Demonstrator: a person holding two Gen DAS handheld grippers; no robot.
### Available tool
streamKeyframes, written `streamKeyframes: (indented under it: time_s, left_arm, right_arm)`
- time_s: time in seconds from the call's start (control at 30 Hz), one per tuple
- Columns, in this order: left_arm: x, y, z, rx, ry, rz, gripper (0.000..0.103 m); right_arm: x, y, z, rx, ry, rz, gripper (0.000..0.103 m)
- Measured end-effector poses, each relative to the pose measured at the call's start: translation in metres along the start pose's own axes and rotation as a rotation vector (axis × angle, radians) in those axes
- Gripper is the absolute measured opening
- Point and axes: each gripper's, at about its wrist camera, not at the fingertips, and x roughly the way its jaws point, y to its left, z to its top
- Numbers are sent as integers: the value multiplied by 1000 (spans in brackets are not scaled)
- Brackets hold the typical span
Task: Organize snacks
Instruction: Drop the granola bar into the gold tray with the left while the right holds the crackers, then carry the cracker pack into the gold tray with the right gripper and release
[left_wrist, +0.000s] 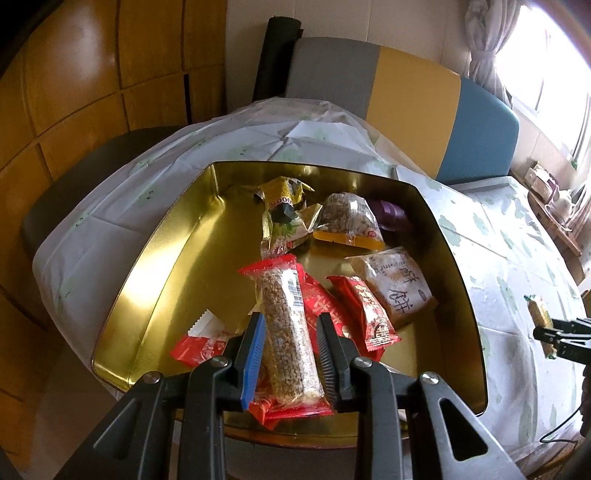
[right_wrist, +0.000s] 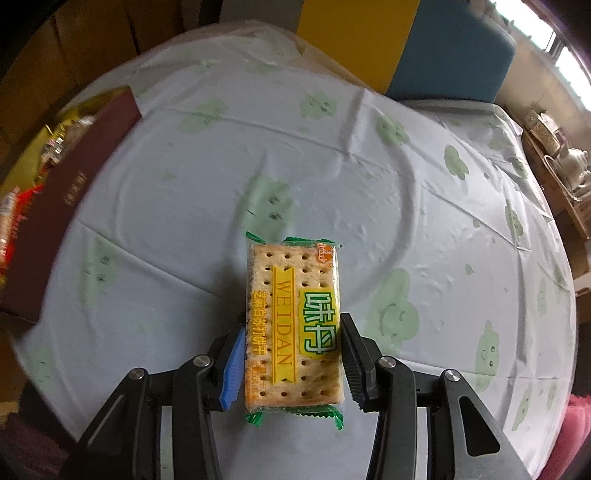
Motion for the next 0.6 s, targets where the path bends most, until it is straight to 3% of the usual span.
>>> streamKeyframes:
  time_s: [0.17,0.43,0.6]
  left_arm:
    - [-4,2,1,-8,-13,-7,29]
    - [-17,21,6,-67,-64,-13,29]
    - [-19,34,7,-92,-73,13,29]
  right_arm:
    - [-29,31,14,-39,-76,76,47]
    - [-73,125,51,-206,-200,232,47]
    - [-73,186,70,-290,-210,324,47]
